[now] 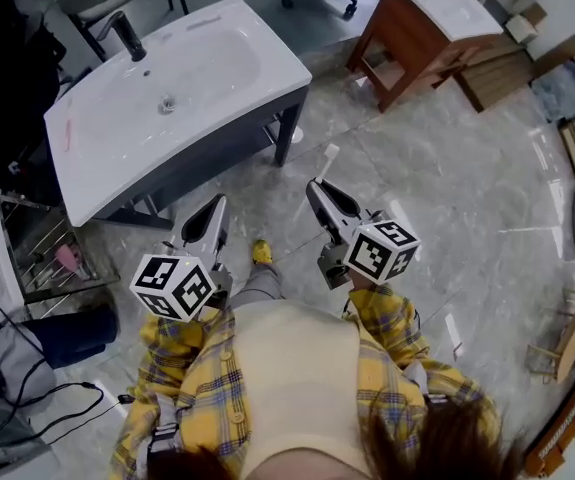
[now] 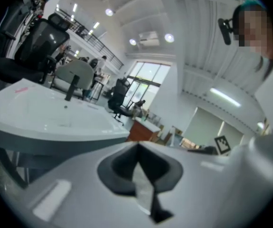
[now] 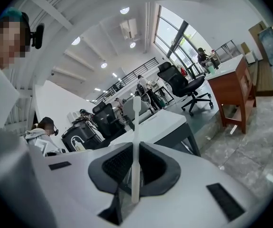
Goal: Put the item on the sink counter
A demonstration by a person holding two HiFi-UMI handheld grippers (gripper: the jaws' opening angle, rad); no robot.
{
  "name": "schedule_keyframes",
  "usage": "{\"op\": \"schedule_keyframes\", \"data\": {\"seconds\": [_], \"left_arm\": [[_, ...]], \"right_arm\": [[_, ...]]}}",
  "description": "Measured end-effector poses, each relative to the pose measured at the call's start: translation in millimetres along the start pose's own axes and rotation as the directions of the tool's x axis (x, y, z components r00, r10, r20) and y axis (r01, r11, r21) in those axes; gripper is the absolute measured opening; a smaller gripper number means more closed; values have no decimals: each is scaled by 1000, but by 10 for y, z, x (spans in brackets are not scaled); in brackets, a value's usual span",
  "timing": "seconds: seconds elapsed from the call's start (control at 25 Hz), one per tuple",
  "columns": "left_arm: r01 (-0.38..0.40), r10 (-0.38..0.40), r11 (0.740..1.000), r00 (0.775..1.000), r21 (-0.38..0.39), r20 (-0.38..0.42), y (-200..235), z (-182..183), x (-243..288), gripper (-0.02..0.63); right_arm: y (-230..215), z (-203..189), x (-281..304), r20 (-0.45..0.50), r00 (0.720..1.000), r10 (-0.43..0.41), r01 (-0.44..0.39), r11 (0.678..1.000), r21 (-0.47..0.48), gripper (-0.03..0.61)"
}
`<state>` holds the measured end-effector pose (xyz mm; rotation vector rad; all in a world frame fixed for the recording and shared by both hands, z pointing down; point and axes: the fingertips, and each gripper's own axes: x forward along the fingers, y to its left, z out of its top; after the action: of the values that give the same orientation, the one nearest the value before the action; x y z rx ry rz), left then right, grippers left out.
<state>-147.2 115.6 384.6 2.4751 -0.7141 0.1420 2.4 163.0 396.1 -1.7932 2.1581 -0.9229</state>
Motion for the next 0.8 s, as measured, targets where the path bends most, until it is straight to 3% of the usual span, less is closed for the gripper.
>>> {"op": "schedule_keyframes", "data": {"seconds": [0.28, 0.52, 0.8], "left_arm": [[-5, 5, 1000, 1000, 8, 5, 248, 257, 408, 6], [-12, 13, 997, 1000, 71, -6, 432, 496, 664, 6], [-61, 61, 997, 998, 46, 9, 597, 593, 945, 6]], "right_arm": [[-196, 324, 458, -9, 1000, 12, -12, 1000, -14, 43], [-309, 558, 851, -4, 999, 35, -35, 999, -13, 44], [-530, 793, 1194, -22, 997, 68, -68, 998, -15, 43]]}}
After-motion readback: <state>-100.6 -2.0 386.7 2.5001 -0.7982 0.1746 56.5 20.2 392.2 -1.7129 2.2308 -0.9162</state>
